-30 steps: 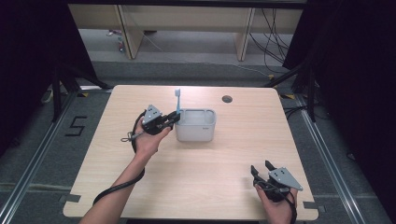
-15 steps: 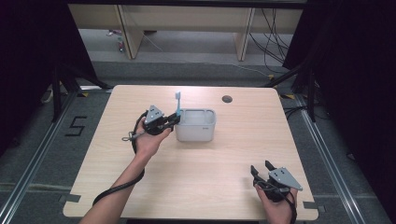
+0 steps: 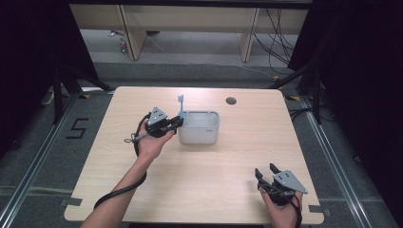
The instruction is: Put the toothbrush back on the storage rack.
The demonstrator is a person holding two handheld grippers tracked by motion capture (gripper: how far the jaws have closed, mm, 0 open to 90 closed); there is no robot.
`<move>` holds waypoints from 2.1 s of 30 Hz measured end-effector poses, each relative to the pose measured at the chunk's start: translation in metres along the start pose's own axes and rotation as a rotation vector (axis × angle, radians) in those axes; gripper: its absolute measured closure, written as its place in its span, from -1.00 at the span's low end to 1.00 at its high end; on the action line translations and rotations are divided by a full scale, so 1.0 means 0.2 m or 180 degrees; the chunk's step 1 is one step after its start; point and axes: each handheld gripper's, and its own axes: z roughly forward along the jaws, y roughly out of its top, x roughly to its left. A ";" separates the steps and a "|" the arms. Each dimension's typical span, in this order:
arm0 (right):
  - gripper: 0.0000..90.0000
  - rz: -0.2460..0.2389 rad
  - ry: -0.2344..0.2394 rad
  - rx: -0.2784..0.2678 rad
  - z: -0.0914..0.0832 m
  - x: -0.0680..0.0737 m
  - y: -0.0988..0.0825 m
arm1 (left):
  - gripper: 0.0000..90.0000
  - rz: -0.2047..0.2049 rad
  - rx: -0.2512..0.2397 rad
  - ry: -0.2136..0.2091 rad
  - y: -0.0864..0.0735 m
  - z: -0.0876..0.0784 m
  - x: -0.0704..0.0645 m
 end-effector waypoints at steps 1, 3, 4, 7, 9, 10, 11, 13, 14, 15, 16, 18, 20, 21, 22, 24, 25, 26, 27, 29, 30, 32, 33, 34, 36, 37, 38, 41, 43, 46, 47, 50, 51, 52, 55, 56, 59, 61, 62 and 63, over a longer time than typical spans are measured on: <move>-0.10 -0.0088 -0.0012 -0.0035 0.00 -0.01 0.00 | 0.70 -0.0008 -0.0003 -0.0001 0.00 0.00 0.00; -0.10 -0.0094 -0.0016 -0.0040 0.00 -0.01 0.00 | 0.65 -0.0023 -0.0009 0.0001 0.00 0.00 0.00; -0.10 -0.0117 -0.0022 -0.0047 0.01 -0.01 0.00 | 0.63 -0.0032 -0.0015 0.0007 0.00 -0.01 0.00; -0.11 -0.0088 -0.0017 -0.0036 0.00 -0.01 0.00 | 0.52 -0.0109 -0.0040 0.0020 0.00 -0.01 -0.01; -0.11 -0.0082 -0.0018 -0.0035 0.00 -0.01 0.00 | 0.45 -0.0155 -0.0043 0.0026 0.00 -0.02 -0.01; -0.11 0.0037 -0.0007 0.0008 0.00 0.00 0.00 | 0.43 -0.0152 -0.0047 0.0034 0.00 -0.03 -0.01; -0.11 0.0062 -0.0003 0.0022 0.00 0.01 0.00 | 0.39 -0.0159 -0.0051 0.0047 0.00 -0.03 -0.01; -0.11 0.0061 -0.0004 0.0020 0.00 0.01 0.00 | 0.33 -0.0186 -0.0056 0.0062 0.00 -0.05 -0.01; -0.11 0.0042 -0.0005 0.0013 0.00 0.01 0.00 | 0.30 -0.0195 -0.0054 0.0061 0.00 -0.05 -0.01; -0.11 0.0060 -0.0005 0.0019 0.00 0.01 0.00 | 0.27 -0.0211 -0.0056 0.0063 0.00 -0.06 -0.01; -0.10 0.0057 -0.0005 0.0017 0.00 0.01 0.00 | 0.25 -0.0215 -0.0068 0.0053 0.00 -0.06 -0.01; -0.10 0.0059 -0.0004 0.0020 0.00 0.01 0.00 | 0.17 -0.0199 -0.0040 0.0078 0.00 -0.08 -0.01; -0.10 0.0061 -0.0004 0.0023 0.00 0.01 0.00 | 0.08 -0.0179 -0.0035 0.0106 0.00 -0.10 -0.01; -0.10 -0.0081 -0.0020 -0.0032 0.00 -0.01 0.00 | 0.04 -0.0182 -0.0030 0.0122 0.00 -0.11 -0.01; -0.10 -0.0103 -0.0028 -0.0045 0.01 -0.01 0.00 | 0.01 -0.0179 -0.0023 0.0122 -0.01 -0.12 -0.01; -0.10 -0.0102 -0.0028 -0.0044 0.01 -0.01 0.00 | -0.04 -0.0165 -0.0002 0.0120 -0.01 -0.13 -0.01; -0.10 -0.0105 -0.0031 -0.0044 0.01 -0.01 0.00 | -0.06 -0.0157 0.0004 0.0111 -0.01 -0.14 -0.01; -0.10 -0.0102 -0.0030 -0.0043 0.01 -0.01 0.00 | -0.07 -0.0152 0.0007 0.0102 -0.01 -0.15 -0.01; -0.10 -0.0099 -0.0030 -0.0043 0.01 -0.01 0.00 | -0.08 -0.0138 0.0014 0.0099 -0.01 -0.16 -0.02; -0.10 -0.0096 -0.0032 -0.0042 0.01 -0.02 0.00 | -0.10 -0.0130 0.0018 0.0092 -0.01 -0.18 -0.02; -0.10 -0.0097 -0.0032 -0.0043 0.01 -0.02 0.00 | -0.10 -0.0120 0.0018 0.0088 -0.01 -0.19 -0.02; -0.10 -0.0098 -0.0032 -0.0042 0.01 -0.02 0.00 | -0.12 -0.0083 0.0021 0.0093 -0.01 -0.21 -0.02; -0.10 -0.0047 -0.0003 -0.0029 0.01 -0.01 0.00 | -0.12 -0.0071 0.0022 0.0097 -0.01 -0.22 -0.01; -0.10 -0.0016 0.0013 -0.0003 0.01 -0.01 0.00 | -0.12 -0.0063 0.0025 0.0103 -0.02 -0.24 -0.01; -0.10 -0.0003 0.0034 -0.0002 0.01 -0.01 0.00 | -0.13 -0.0058 0.0029 0.0108 -0.02 -0.26 0.00; -0.10 -0.0034 0.0026 -0.0009 0.01 -0.01 0.00 | -0.13 -0.0058 0.0021 0.0107 -0.02 -0.27 0.00; -0.10 -0.0034 0.0024 -0.0009 0.01 -0.01 0.00 | -0.13 -0.0065 0.0022 0.0115 -0.03 -0.29 0.00; -0.10 -0.0030 0.0024 -0.0011 0.01 -0.01 0.00 | -0.12 -0.0080 0.0023 0.0124 -0.04 -0.32 0.01; -0.10 -0.0031 0.0022 -0.0006 0.01 -0.01 0.00 | -0.11 -0.0067 0.0020 0.0134 -0.05 -0.35 0.01; -0.10 -0.0079 -0.0010 -0.0025 0.01 -0.02 0.00 | -0.11 -0.0056 0.0011 0.0151 -0.06 -0.38 0.01; -0.10 -0.0063 -0.0021 -0.0023 0.01 -0.01 0.00 | -0.11 -0.0051 0.0003 0.0158 -0.07 -0.40 0.02; -0.10 0.0048 0.0000 -0.0008 0.01 0.00 0.00 | -0.11 -0.0056 -0.0035 0.0188 -0.09 -0.44 0.02; -0.10 -0.0090 -0.0035 -0.0049 0.01 -0.02 0.00 | -0.11 -0.0045 -0.0039 0.0207 -0.09 -0.46 0.03; -0.10 -0.0069 -0.0028 -0.0046 0.01 -0.02 0.00 | -0.11 -0.0053 -0.0033 0.0220 -0.10 -0.47 0.03; -0.10 0.0052 -0.0010 0.0020 0.00 0.00 0.00 | -0.11 -0.0058 -0.0023 0.0243 -0.14 -0.52 0.04; -0.10 0.0019 -0.0001 0.0003 0.01 -0.01 0.00 | -0.11 -0.0067 -0.0021 0.0256 -0.16 -0.53 0.04; -0.10 -0.0016 0.0014 -0.0028 0.01 -0.01 0.00 | -0.11 -0.0082 -0.0012 0.0292 -0.20 -0.57 0.05; -0.10 -0.0077 -0.0030 -0.0048 0.01 -0.02 0.00 | -0.11 -0.0064 0.0011 0.0301 -0.23 -0.60 0.05; -0.10 -0.0040 0.0001 -0.0052 0.01 -0.01 0.00 | -0.11 -0.0079 0.0001 0.0306 -0.25 -0.61 0.05; -0.09 0.0007 0.0039 -0.0028 0.01 -0.01 0.00 | -0.12 -0.0076 0.0020 0.0332 -0.26 -0.62 0.06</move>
